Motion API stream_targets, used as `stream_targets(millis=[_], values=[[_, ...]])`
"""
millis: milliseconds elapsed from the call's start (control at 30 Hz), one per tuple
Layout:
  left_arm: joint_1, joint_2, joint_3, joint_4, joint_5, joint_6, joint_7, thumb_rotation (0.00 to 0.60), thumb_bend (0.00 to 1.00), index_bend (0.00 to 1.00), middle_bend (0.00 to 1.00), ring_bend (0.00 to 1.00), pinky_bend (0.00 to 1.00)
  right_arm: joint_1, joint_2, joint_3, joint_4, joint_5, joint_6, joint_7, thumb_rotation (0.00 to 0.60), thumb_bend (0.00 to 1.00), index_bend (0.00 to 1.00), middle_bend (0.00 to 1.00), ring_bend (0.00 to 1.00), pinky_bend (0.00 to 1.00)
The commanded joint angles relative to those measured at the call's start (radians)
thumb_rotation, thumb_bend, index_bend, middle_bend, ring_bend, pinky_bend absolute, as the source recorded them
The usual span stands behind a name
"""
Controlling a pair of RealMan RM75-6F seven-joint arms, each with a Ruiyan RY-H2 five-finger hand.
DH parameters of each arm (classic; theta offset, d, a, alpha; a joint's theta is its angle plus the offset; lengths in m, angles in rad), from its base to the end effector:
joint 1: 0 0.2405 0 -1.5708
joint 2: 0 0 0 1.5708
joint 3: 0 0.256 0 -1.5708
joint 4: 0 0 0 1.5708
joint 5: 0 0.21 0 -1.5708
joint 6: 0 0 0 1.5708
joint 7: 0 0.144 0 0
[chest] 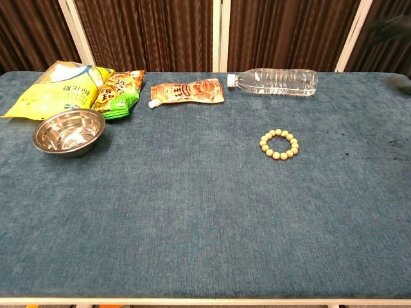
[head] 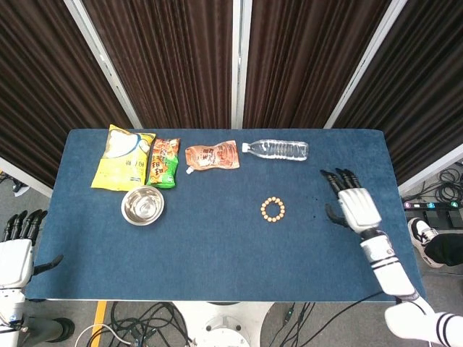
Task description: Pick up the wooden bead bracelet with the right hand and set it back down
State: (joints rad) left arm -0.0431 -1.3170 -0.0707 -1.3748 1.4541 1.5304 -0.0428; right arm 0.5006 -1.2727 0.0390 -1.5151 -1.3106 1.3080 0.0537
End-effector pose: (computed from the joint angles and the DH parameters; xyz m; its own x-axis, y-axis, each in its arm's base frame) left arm -0.3469 0.1724 0.1280 0.3897 -0.0516 0.9195 0.9189 0.0889 -0.3844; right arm -0.2489 -0.3001 0.1012 0.2931 -0.0663 0.9538 -0.9393 -0.2059 0.2744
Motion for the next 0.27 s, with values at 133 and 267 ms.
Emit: stream_targets(millis=[133, 267], values=[[0.005, 0.003, -0.001, -0.019, -0.013, 0.000, 0.021, 0.600, 0.00, 0.11, 0.09, 0.00, 0.00, -0.259, 0.082, -0.056, -0.051, -0.086, 0.258, 0.127, 0.599, 0.40, 0.00, 0.11, 0.00, 0.00], [0.012, -0.001, -0.007, -0.028, -0.021, 0.014, 0.035, 0.600, 0.00, 0.11, 0.09, 0.00, 0.00, -0.281, 0.128, -0.075, -0.086, -0.111, 0.232, 0.175, 0.581, 0.41, 0.00, 0.11, 0.00, 0.00]])
